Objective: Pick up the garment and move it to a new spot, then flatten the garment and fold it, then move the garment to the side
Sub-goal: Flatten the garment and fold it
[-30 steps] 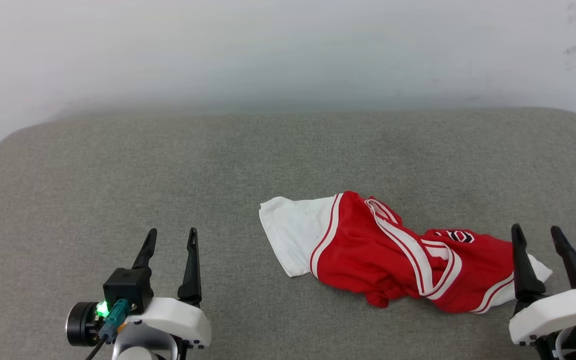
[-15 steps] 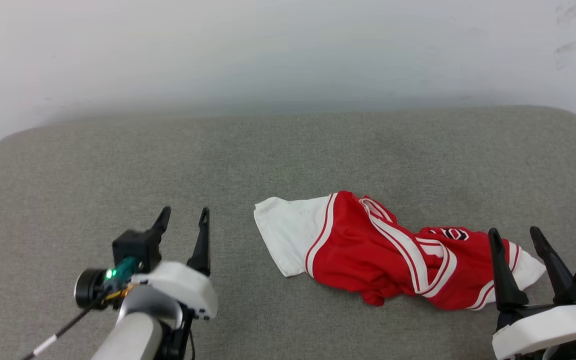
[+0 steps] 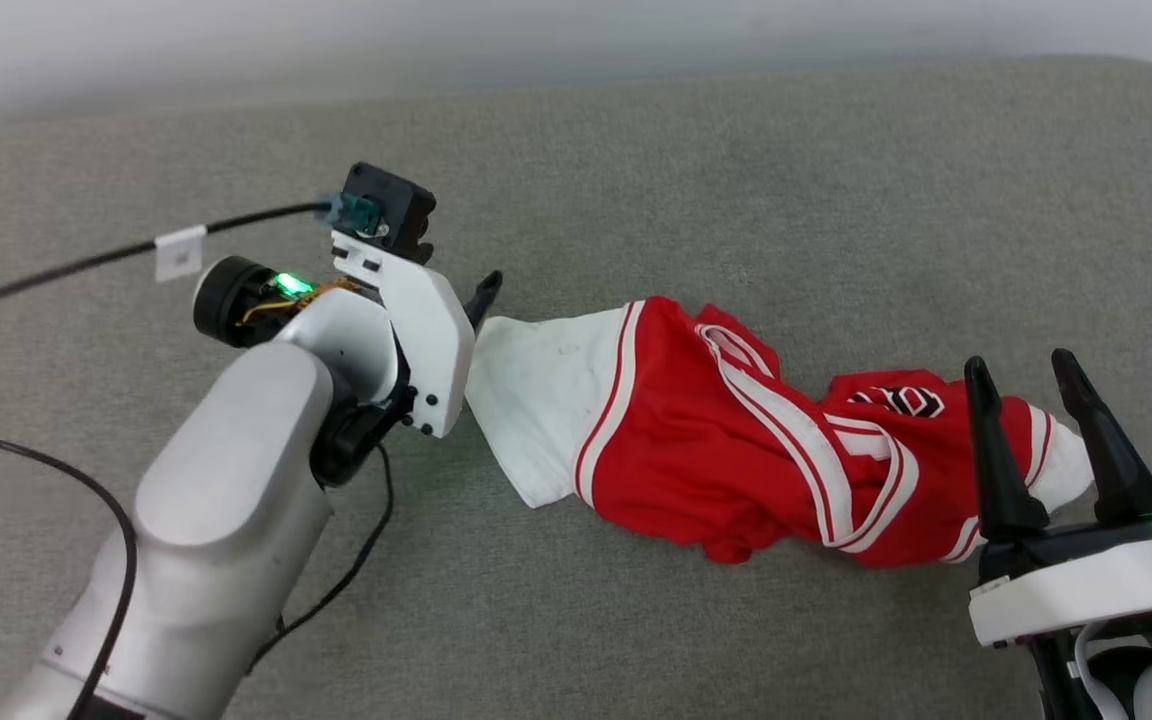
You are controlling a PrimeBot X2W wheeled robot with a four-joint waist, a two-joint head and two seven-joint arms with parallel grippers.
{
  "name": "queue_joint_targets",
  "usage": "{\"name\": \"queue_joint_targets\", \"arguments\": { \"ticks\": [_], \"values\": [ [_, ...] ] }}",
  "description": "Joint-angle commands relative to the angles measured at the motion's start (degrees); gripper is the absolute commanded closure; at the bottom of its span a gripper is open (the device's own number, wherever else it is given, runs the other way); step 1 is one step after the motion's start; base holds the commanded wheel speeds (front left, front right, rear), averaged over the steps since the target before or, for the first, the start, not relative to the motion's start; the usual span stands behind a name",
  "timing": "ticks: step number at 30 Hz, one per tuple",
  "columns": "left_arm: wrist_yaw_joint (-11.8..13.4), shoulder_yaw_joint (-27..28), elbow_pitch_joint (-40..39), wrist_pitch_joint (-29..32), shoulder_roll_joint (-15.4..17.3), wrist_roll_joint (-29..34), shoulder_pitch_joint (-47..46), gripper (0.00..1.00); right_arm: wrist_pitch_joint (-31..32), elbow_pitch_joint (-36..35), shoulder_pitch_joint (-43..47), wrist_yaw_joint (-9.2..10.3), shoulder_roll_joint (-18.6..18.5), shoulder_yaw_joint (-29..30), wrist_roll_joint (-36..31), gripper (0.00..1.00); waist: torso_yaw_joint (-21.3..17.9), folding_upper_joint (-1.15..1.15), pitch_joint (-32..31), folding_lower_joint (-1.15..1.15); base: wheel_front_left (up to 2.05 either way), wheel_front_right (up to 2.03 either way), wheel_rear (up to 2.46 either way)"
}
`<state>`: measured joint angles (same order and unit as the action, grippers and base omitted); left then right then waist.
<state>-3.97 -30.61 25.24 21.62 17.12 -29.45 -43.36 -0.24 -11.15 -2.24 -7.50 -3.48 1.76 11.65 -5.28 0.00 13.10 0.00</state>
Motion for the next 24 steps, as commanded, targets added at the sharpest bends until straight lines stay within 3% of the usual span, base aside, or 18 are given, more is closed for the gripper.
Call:
{"name": "queue_joint_targets", "arguments": {
  "ticks": [1, 7, 16, 17, 18, 19, 20, 24],
  "values": [
    [-1.42, -1.45, 2.27, 4.15, 0.77, -0.74, -1.69, 0.00, -0.57, 0.59, -0.94, 0.02, 0.10, -0.22, 0.46, 0.00, -2.19, 0.00, 2.81, 0.00, 0.00, 0.00, 0.00],
    [-3.30, -4.98, 7.33, 14.08, 2.18, -4.72, -5.87, 0.00, -2.24, 3.04, -2.39, 0.02, 0.34, -0.59, 1.84, 0.00, -4.44, 0.00, 5.45, 0.00, 0.00, 0.00, 0.00],
    [-3.35, -8.85, 16.60, 24.30, 3.16, -7.80, -5.61, 0.00, -4.03, 5.58, -3.99, 0.02, 0.56, -1.63, 3.61, 0.00, -7.07, 0.00, 7.40, 0.00, 0.00, 0.00, 0.00],
    [-3.38, -9.31, 18.72, 26.68, 2.47, -9.05, -4.40, 0.10, -4.24, 6.07, -3.90, 0.02, 0.59, -1.72, 3.91, 0.00, -7.44, 0.00, 7.39, 0.00, 0.00, 0.00, 0.00],
    [-3.38, -9.31, 18.72, 26.68, 2.47, -9.05, -4.40, 0.10, -4.24, 6.07, -3.90, 0.02, 0.59, -1.72, 3.91, 0.00, -7.44, 0.00, 7.39, 0.00, 0.00, 0.00, 0.00],
    [-3.41, -9.45, 19.20, 26.74, 2.23, -9.39, -4.07, 0.44, -4.25, 6.28, -3.89, 0.02, 0.59, -1.67, 3.99, 0.00, -7.57, 0.00, 7.34, 0.00, 0.00, 0.00, 0.00],
    [-3.41, -9.51, 19.46, 25.97, 2.11, -9.58, -3.94, 1.00, -4.31, 6.37, -3.94, 0.02, 0.61, -1.65, 4.05, 0.00, -7.65, 0.00, 7.26, 0.00, 0.00, 0.00, 0.00],
    [-3.45, -8.96, 18.96, 20.84, 1.64, -9.95, -3.16, 1.00, -3.75, 6.83, -3.35, 0.02, 0.60, -0.80, 4.49, 0.00, -7.02, 0.00, 5.93, 0.00, 0.00, 0.00, 0.00]
  ]
}}
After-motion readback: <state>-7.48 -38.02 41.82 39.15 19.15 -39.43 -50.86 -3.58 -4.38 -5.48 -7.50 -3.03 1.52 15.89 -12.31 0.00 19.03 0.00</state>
